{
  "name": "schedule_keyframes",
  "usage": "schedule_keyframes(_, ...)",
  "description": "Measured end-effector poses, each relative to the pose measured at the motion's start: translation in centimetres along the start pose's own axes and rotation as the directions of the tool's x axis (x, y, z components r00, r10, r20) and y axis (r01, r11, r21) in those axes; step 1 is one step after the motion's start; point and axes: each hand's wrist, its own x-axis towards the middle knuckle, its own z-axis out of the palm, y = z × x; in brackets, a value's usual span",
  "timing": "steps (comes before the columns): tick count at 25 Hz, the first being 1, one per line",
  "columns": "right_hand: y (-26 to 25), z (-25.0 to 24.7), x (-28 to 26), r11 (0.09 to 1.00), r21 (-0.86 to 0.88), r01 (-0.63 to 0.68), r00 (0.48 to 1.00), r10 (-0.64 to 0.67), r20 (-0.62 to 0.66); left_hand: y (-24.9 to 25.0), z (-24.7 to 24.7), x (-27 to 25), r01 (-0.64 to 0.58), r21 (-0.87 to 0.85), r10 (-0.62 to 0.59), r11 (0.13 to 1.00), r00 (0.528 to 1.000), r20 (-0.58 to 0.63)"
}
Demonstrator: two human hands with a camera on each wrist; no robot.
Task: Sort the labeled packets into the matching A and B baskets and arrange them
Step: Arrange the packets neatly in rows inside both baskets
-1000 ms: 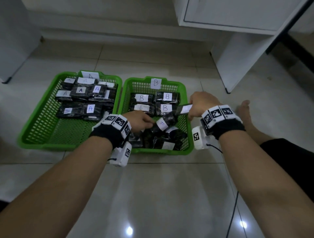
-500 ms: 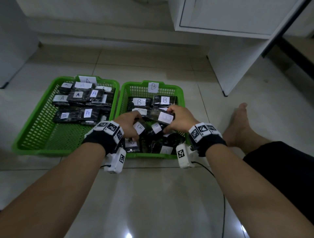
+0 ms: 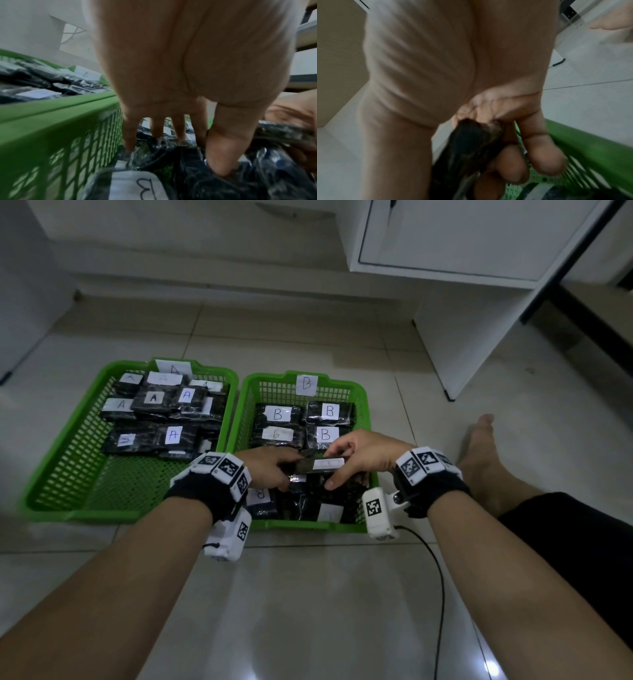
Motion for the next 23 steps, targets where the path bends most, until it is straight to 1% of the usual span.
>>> schedule_keyframes(1, 0.1, 0.0, 0.0, 1.000, 0.002, 0.003, 0.999, -0.003, -0.035, -0.3, 0.0, 0.0, 0.010, 0.010, -0.010, 1.000, 1.000, -0.004)
schedule_keyframes(3, 0.0, -0.1, 0.3, 1.000, -0.006, 0.019, 0.990, -0.020, -0.140, -0.7, -0.3, 0.0, 0.017, -0.025, -0.018, 1.000, 0.999, -0.045)
schedule_keyframes(5, -0.4, 0.1, 0.8, 0.998, -0.009, 0.062, 0.964, -0.062, -0.258, -0.9, -0.4, 0.1, 0.017, -0.105, -0.030, 0.994, 0.993, -0.118)
schedule_keyframes(6, -0.7, 0.3, 0.9, 0.996, -0.003, 0.094, 0.948, -0.090, -0.304, -0.9, -0.4, 0.2, -0.003, -0.173, -0.026, 0.985, 0.986, -0.167)
schedule_keyframes(7, -0.9, 0.5, 1.1, 0.992, 0.006, 0.130, 0.932, -0.120, -0.343, -0.9, -0.6, 0.3, -0.042, -0.272, -0.022, 0.961, 0.974, -0.226)
schedule_keyframes(8, -1.2, 0.6, 1.3, 0.987, 0.004, 0.159, 0.915, -0.146, -0.375, -0.7, -0.8, 0.3, -0.105, -0.389, -0.012, 0.915, 0.958, -0.286)
schedule_keyframes(9, -1.5, 0.8, 1.4, 0.983, -0.008, 0.183, 0.900, -0.171, -0.401, -0.5, -1.1, 0.2, -0.163, -0.508, -0.019, 0.846, 0.943, -0.333)
schedule_keyframes(10, -1.7, 0.8, 1.7, 0.978, -0.029, 0.206, 0.885, -0.199, -0.420, -0.4, -1.6, 0.1, -0.216, -0.583, -0.028, 0.783, 0.924, -0.380)
schedule_keyframes(11, -2.0, 1.0, 2.0, 0.973, -0.051, 0.226, 0.874, -0.225, -0.431, -0.4, -2.1, 0.1, -0.261, -0.594, -0.029, 0.761, 0.901, -0.432)
schedule_keyframes(13, -2.5, 1.3, 2.5, 0.964, -0.100, 0.248, 0.847, -0.266, -0.460, -0.7, -2.7, 0.3, -0.306, -0.533, -0.024, 0.789, 0.851, -0.524)
schedule_keyframes(16, -3.5, 1.4, 3.2, 0.944, -0.181, 0.276, 0.762, -0.330, -0.557, -1.5, -3.4, 1.0, -0.318, -0.479, -0.060, 0.818, 0.782, -0.621)
schedule_keyframes(17, -3.7, 1.2, 3.5, 0.943, -0.222, 0.249, 0.739, -0.333, -0.585, -2.0, -3.7, 1.1, -0.295, -0.430, -0.070, 0.853, 0.752, -0.655)
schedule_keyframes(18, -4.0, 0.8, 3.9, 0.942, -0.275, 0.193, 0.724, -0.326, -0.608, -2.5, -4.2, 1.2, -0.235, -0.331, -0.065, 0.914, 0.720, -0.691)
schedule_keyframes(19, -4.2, 0.3, 4.4, 0.939, -0.323, 0.121, 0.715, -0.308, -0.628, -3.1, -4.6, 1.4, -0.142, -0.205, -0.046, 0.968, 0.704, -0.708)
schedule_keyframes(20, -4.4, -0.2, 5.2, 0.930, -0.364, 0.057, 0.710, -0.294, -0.640, -3.9, -4.9, 1.6, -0.041, -0.084, -0.029, 0.996, 0.720, -0.693)
schedule_keyframes(21, -4.5, -0.7, 6.1, 0.920, -0.391, 0.009, 0.720, -0.277, -0.636, -4.5, -5.1, 1.7, 0.047, 0.008, -0.030, 0.999, 0.762, -0.647)
schedule_keyframes(22, -4.7, -1.1, 6.9, 0.913, -0.407, -0.016, 0.743, -0.262, -0.616, -5.0, -5.1, 1.9, 0.110, 0.056, -0.057, 0.992, 0.808, -0.587)
schedule_keyframes(23, -5.0, -1.3, 8.0, 0.907, -0.420, -0.023, 0.770, -0.252, -0.586, -5.4, -5.0, 2.1, 0.148, 0.072, -0.087, 0.986, 0.838, -0.539)
